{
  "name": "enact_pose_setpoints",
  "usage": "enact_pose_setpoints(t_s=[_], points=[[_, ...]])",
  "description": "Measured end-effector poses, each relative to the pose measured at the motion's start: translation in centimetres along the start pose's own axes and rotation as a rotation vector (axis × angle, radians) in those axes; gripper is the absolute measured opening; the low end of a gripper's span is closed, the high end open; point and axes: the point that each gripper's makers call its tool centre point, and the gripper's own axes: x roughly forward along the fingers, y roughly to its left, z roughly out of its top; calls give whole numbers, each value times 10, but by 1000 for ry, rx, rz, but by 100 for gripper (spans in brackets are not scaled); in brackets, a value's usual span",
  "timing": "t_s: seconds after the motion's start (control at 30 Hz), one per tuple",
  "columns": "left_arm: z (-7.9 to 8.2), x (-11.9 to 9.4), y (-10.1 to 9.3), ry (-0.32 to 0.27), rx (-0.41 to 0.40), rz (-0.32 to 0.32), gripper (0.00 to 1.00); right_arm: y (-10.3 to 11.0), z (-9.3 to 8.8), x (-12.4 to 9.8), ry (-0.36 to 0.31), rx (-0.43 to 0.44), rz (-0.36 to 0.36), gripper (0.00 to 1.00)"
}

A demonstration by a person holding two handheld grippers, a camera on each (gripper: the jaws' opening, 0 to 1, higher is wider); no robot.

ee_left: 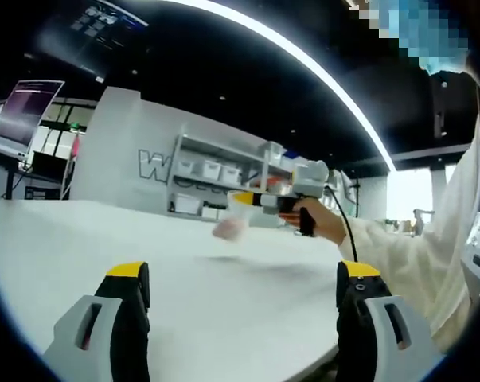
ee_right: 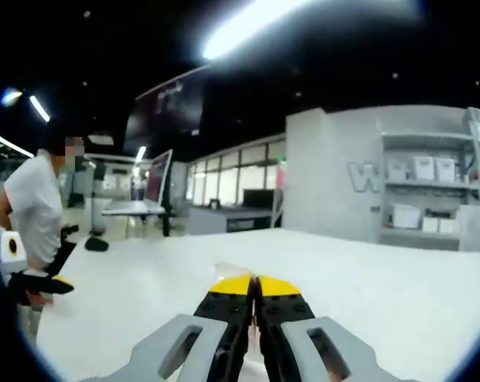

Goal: Open the resealable bag by pulling the two sides of the seal apart until the entire bag opening is separated and visibly accessible.

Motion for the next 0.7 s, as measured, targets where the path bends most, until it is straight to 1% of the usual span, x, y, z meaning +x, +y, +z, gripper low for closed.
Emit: enact_pose_setpoints(t_s=[0.7], points=[[1,-1,1,3,-16,-4,96,-21,3,34,33,-12,-32,0]])
